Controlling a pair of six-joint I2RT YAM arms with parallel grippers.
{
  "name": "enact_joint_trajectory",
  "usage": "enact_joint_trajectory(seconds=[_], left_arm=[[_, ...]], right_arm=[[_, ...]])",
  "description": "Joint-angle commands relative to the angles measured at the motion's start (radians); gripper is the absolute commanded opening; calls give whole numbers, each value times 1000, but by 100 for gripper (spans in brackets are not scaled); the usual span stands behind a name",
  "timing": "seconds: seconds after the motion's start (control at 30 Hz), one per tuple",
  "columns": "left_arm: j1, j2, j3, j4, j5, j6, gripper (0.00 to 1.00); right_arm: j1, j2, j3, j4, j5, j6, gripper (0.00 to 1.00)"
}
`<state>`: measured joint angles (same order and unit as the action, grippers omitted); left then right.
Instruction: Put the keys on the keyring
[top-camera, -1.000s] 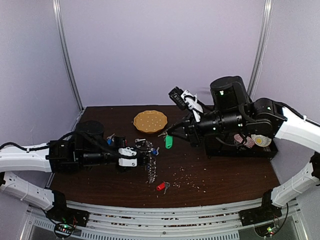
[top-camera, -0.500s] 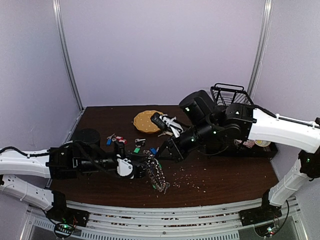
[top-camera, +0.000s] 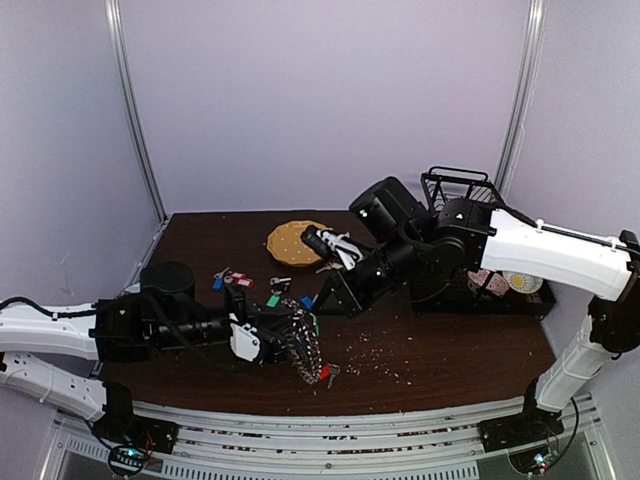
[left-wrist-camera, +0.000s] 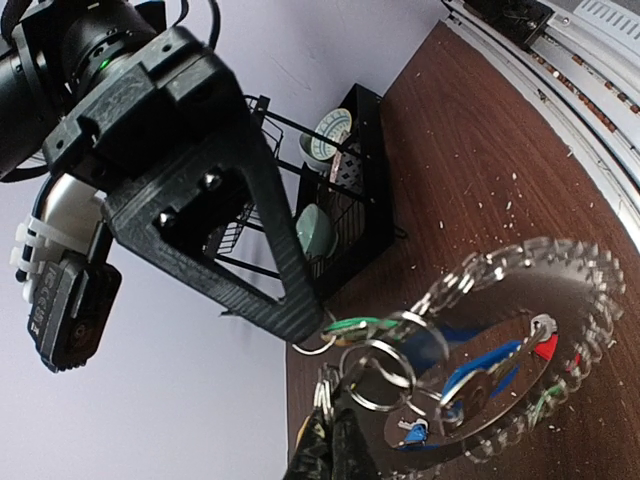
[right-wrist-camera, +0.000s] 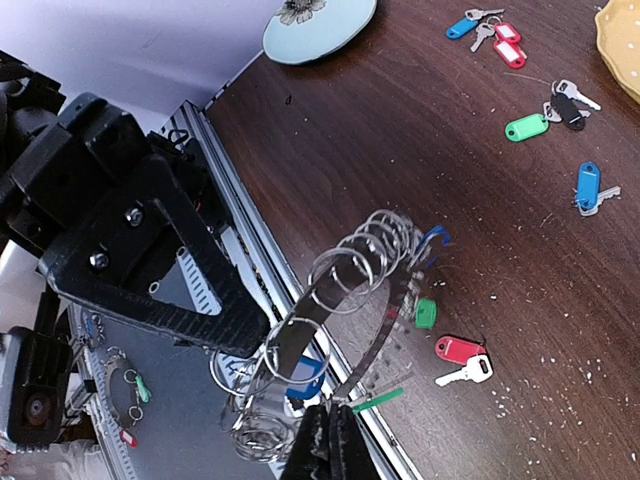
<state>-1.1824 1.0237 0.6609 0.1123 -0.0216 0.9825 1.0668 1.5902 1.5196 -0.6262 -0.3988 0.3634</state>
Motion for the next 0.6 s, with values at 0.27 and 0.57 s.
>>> enact_joint_trajectory(seconds=[0.27, 0.57], left_arm=[[-11, -18, -17, 128, 0, 51, 0], [-11, -17, -17, 136, -5, 38, 0]], right_arm=[[9, -51, 9, 39, -94, -18, 0], [36, -7, 44, -24, -35, -34, 0]])
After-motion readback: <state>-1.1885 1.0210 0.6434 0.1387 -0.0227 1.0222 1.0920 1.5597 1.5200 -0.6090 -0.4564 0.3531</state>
